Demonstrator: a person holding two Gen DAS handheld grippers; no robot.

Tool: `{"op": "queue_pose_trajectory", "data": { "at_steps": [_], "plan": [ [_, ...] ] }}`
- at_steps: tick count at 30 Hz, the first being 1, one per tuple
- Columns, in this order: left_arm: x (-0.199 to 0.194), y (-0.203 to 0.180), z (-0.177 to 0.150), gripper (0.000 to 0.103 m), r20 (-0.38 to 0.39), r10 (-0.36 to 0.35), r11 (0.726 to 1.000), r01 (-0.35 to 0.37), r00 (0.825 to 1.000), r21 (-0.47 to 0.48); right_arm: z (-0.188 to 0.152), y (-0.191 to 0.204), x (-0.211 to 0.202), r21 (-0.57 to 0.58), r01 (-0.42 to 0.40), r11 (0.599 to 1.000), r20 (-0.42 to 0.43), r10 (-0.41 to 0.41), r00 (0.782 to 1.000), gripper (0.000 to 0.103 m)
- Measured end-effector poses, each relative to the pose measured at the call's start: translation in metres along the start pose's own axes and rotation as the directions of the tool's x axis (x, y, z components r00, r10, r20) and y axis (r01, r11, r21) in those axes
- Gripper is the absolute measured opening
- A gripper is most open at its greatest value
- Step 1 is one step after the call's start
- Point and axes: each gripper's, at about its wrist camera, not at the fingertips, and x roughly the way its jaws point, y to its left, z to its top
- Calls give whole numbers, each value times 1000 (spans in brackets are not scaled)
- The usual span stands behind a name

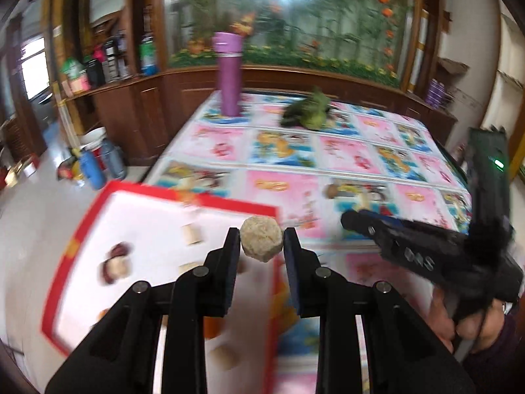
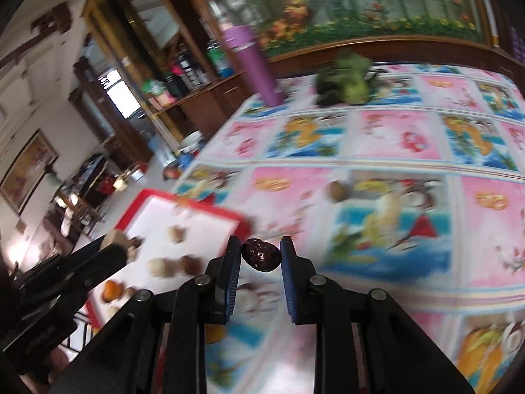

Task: Organize fruits
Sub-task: 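Carry the ball and date over the tray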

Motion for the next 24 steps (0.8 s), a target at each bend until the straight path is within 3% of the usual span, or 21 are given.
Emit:
{"op": "queue_pose_trajectory", "data": {
  "at_steps": [7, 14, 19, 24],
  "plan": [
    [-23, 74, -25, 29, 20, 111, 989, -108, 994, -105, -14, 90, 4, -155, -92, 984, -23, 89, 996, 23],
    [-39, 126, -44, 29, 28, 191, 968, -183, 981, -172, -36, 135, 29, -240, -94, 966, -87, 76, 993, 23],
    [-37, 141, -57, 29, 7, 182, 967, -178, 983, -185, -54, 156, 41, -268, -113, 957, -142, 76, 987, 23],
    [-27, 128, -72, 29, -29, 133, 982, -136, 991, -133, -76, 168, 50, -314, -109, 943, -186, 51, 981, 23]
  ]
}}
